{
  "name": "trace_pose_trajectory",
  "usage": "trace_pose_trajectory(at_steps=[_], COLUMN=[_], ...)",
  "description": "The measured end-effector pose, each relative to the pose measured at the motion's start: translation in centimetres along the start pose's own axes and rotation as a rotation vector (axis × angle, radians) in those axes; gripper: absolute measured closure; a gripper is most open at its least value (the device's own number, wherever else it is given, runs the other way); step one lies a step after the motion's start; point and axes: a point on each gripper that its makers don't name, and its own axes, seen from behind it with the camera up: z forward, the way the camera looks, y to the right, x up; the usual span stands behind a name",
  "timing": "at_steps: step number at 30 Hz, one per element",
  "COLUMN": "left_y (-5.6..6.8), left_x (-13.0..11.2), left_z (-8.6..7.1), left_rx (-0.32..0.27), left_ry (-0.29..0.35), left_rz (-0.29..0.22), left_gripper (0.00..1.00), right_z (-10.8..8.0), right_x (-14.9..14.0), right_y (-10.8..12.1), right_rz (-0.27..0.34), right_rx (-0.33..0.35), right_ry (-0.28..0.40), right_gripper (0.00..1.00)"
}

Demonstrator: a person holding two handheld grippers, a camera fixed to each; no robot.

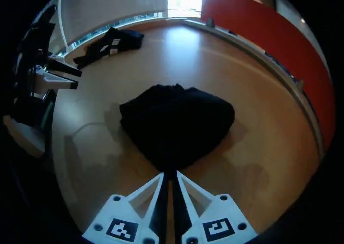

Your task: Fold towel

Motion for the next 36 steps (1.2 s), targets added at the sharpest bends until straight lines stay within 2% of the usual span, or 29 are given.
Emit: trace_pose_trajectory(at_steps=[19, 27, 36], left_y=[-0.3, -0.2, 0.2], left_x=[2.3, 2.8, 3.4], left_z=[-0.7, -0.9, -1.1], left_rx=[-0.002, -0.003, -0.011], left_ry=[0.034, 0.04, 0.047], left_rz=[0.009, 0.017, 0.023], left_gripper=[0.06, 0.06, 0.06], right_z=[-6.6, -8.9, -10.9], right_x=[9.8, 12.5, 13.8], right_y=[3.7, 4.8, 6.5], right_rz=[-0.04, -0.076, -0.064], right_rx=[-0.061, -0.081, -0.118], right_ry=[0.174, 0.21, 0.239], right_gripper=[0.95, 0.95, 0.95])
